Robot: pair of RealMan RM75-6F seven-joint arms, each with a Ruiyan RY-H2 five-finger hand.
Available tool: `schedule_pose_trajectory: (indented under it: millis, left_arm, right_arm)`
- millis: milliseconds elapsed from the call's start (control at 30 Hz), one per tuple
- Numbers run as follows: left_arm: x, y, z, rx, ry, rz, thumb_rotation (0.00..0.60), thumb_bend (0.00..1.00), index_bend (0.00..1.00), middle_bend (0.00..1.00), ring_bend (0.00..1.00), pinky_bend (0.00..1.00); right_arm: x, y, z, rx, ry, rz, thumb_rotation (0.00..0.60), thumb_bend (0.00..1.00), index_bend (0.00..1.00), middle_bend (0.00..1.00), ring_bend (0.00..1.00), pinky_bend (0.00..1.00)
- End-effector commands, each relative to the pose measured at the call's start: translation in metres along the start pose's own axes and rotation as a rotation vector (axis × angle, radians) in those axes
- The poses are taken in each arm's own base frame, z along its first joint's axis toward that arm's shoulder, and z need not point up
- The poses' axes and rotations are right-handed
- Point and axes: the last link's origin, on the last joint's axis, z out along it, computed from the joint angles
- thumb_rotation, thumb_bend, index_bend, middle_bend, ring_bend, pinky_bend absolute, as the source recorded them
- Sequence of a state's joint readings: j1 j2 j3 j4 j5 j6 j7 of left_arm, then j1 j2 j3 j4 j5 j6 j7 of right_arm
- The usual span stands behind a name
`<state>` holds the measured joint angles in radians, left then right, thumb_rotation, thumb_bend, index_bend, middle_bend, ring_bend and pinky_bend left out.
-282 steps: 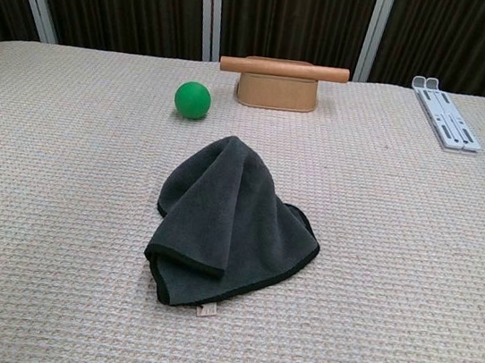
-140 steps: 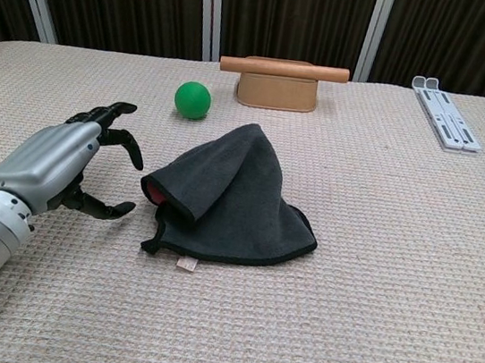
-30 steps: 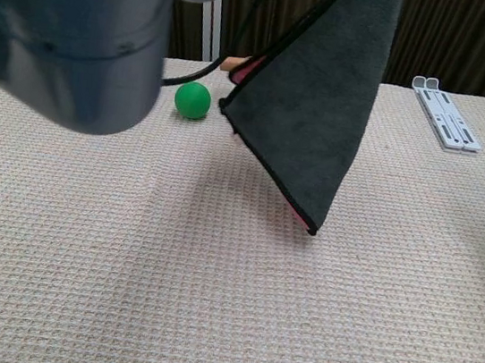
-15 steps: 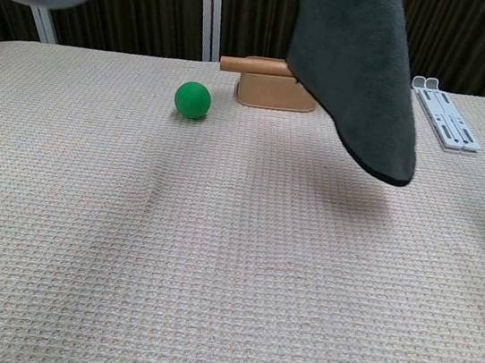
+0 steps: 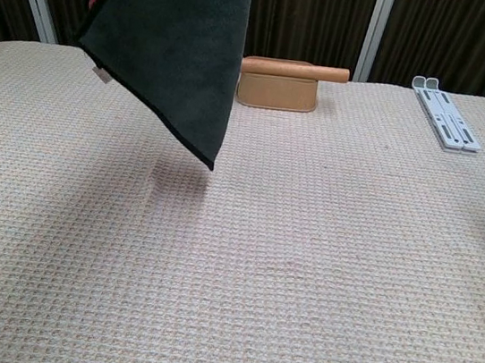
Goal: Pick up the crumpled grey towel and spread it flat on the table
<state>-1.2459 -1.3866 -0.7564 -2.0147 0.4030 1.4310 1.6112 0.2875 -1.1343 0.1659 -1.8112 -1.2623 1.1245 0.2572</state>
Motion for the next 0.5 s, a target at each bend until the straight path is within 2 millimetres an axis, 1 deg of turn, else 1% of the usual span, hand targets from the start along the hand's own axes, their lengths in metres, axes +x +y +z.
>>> schedule_pose_trajectory:
  millis: [33,67,100,133,167,233,267,367,467,500]
  left_arm:
    - [-0.015,0.028,0.000,-0.051,-0.092,-0.079,0.600,0.57,0.67,0.11,0.00,0.00]
    - [-0.023,0.038,0.000,-0.066,-0.120,-0.100,0.600,0.57,0.67,0.12,0.00,0.00]
    - [-0.034,0.054,0.000,-0.087,-0.158,-0.137,0.600,0.57,0.67,0.12,0.00,0.00]
    - [-0.041,0.065,0.000,-0.099,-0.182,-0.164,0.600,0.57,0.67,0.12,0.00,0.00]
    - [-0.052,0.082,0.000,-0.113,-0.221,-0.207,0.600,0.57,0.67,0.12,0.00,0.00]
    - [-0.064,0.103,0.001,-0.124,-0.262,-0.265,0.600,0.57,0.67,0.12,0.00,0.00]
    - [-0.073,0.120,0.001,-0.132,-0.291,-0.311,0.600,0.57,0.67,0.12,0.00,0.00]
    - [-0.084,0.149,0.004,-0.137,-0.303,-0.387,0.600,0.57,0.67,0.11,0.00,0.00]
    - [-0.085,0.166,0.010,-0.128,-0.276,-0.452,0.600,0.57,0.67,0.11,0.00,0.00]
    - [-0.084,0.169,0.012,-0.124,-0.266,-0.471,0.600,0.57,0.67,0.11,0.00,0.00]
  right_arm:
    - [0.000,0.001,0.000,-0.005,0.001,-0.004,0.600,0.25,0.00,0.00,0.00,0.06]
    - [0.000,0.002,0.000,-0.009,0.001,-0.006,0.600,0.25,0.00,0.00,0.00,0.06]
    - [0.001,0.003,0.000,-0.014,0.003,-0.008,0.600,0.25,0.00,0.00,0.00,0.06]
    - [0.001,0.004,0.000,-0.017,0.005,-0.009,0.600,0.25,0.00,0.00,0.00,0.06]
    - [0.003,0.005,0.001,-0.024,0.010,-0.009,0.600,0.25,0.00,0.00,0.00,0.06]
    - [0.005,0.007,0.001,-0.031,0.017,-0.009,0.600,0.25,0.00,0.00,0.00,0.06]
    - [0.006,0.007,0.001,-0.035,0.023,-0.011,0.600,0.25,0.00,0.00,0.00,0.06]
    - [0.012,0.009,0.002,-0.044,0.040,-0.017,0.600,0.25,0.00,0.00,0.00,0.06]
    - [0.016,0.011,0.002,-0.055,0.054,-0.020,0.600,0.25,0.00,0.00,0.00,0.06]
    - [0.016,0.012,0.003,-0.057,0.055,-0.021,0.600,0.25,0.00,0.00,0.00,0.06]
